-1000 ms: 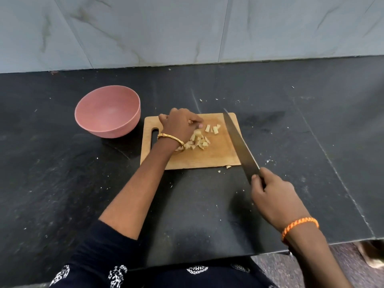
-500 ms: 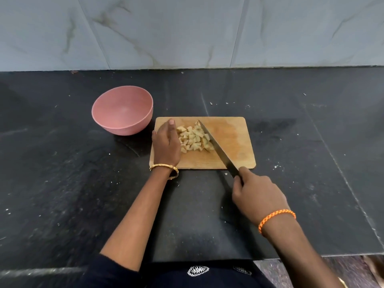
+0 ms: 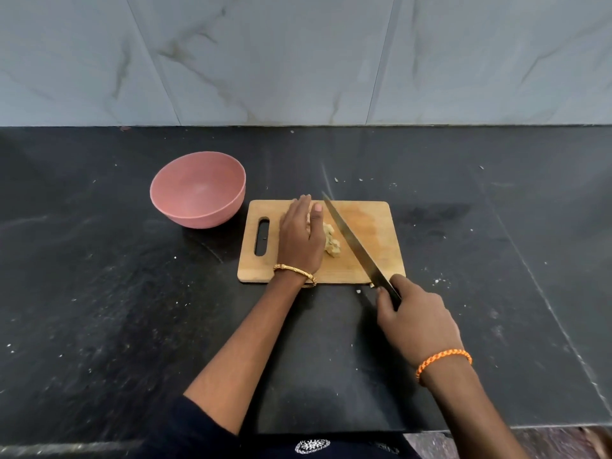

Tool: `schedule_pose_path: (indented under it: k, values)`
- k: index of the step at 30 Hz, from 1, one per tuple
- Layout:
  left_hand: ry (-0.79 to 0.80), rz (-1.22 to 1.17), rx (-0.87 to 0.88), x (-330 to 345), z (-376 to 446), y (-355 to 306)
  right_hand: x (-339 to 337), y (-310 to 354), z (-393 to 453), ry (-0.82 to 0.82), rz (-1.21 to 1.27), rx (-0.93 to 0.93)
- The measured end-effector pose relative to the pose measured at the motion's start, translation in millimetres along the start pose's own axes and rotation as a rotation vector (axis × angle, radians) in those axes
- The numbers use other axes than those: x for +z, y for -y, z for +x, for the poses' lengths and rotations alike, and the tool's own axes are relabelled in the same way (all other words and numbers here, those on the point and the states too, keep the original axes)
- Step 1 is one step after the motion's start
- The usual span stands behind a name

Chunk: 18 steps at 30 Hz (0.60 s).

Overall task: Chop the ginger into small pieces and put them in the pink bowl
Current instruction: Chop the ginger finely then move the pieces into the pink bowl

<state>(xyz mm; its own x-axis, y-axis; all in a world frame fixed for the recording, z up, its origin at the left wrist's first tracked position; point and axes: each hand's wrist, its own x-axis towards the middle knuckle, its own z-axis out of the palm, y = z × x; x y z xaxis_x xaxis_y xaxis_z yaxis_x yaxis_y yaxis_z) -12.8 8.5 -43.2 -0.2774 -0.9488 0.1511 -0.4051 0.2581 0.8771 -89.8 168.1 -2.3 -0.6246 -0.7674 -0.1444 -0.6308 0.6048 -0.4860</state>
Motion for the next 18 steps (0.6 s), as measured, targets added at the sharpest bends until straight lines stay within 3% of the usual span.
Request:
schedule_pose_path:
  k: [5, 11, 14, 18]
  values:
    - [0.020, 0.220, 0.105, 4, 14, 2, 11, -12, 15, 0.003, 0.296, 0.011]
    - [-0.041, 0.094, 0.094, -1, 23, 1, 14, -12, 18, 0.111, 0.560, -0.009]
    - [-0.155, 0.147, 0.083, -8, 24, -1, 16, -6, 21, -0.097, 0.503, -0.016]
    - [-0.082, 0.307, 0.196, -11, 13, -3, 22, 3, 26, -0.349, 0.401, -0.017]
